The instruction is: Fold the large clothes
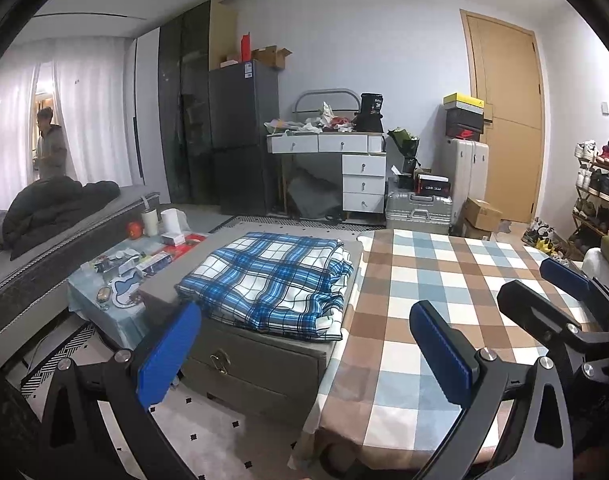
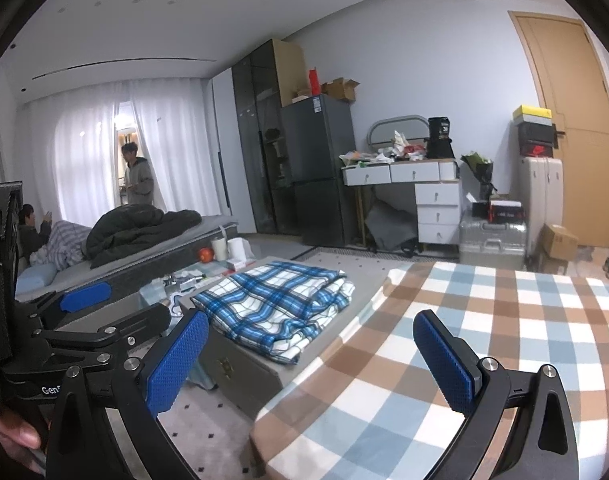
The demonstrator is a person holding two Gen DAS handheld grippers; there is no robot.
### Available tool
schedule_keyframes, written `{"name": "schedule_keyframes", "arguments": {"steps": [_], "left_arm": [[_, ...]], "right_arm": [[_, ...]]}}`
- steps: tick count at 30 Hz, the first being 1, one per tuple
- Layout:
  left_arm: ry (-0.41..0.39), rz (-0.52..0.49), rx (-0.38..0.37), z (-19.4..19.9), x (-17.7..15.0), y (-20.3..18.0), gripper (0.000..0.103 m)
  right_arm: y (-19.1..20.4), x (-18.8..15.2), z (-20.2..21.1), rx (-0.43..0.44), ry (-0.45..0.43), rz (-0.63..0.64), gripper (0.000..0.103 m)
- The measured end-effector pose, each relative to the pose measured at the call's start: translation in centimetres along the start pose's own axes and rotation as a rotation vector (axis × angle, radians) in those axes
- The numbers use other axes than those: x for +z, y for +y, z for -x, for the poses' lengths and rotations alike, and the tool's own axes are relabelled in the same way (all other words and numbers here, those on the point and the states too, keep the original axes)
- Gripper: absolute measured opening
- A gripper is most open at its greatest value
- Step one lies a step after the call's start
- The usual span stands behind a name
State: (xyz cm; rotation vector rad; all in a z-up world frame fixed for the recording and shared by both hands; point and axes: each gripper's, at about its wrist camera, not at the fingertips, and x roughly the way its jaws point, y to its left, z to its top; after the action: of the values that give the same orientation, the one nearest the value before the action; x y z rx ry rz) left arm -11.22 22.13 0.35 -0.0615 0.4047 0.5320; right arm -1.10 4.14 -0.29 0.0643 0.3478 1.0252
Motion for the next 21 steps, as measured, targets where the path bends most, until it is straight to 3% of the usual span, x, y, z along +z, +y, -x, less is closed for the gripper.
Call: {"name": "schedule_keyframes", "arguments": {"steps": [21], "left_arm": [[0.009, -0.009, -0.022, -0.41, -0.08, 0.07, 0.102]], "right_arm": [[0.82, -0.05, -0.08, -0.004, -0.01, 0.01, 0.103]]}}
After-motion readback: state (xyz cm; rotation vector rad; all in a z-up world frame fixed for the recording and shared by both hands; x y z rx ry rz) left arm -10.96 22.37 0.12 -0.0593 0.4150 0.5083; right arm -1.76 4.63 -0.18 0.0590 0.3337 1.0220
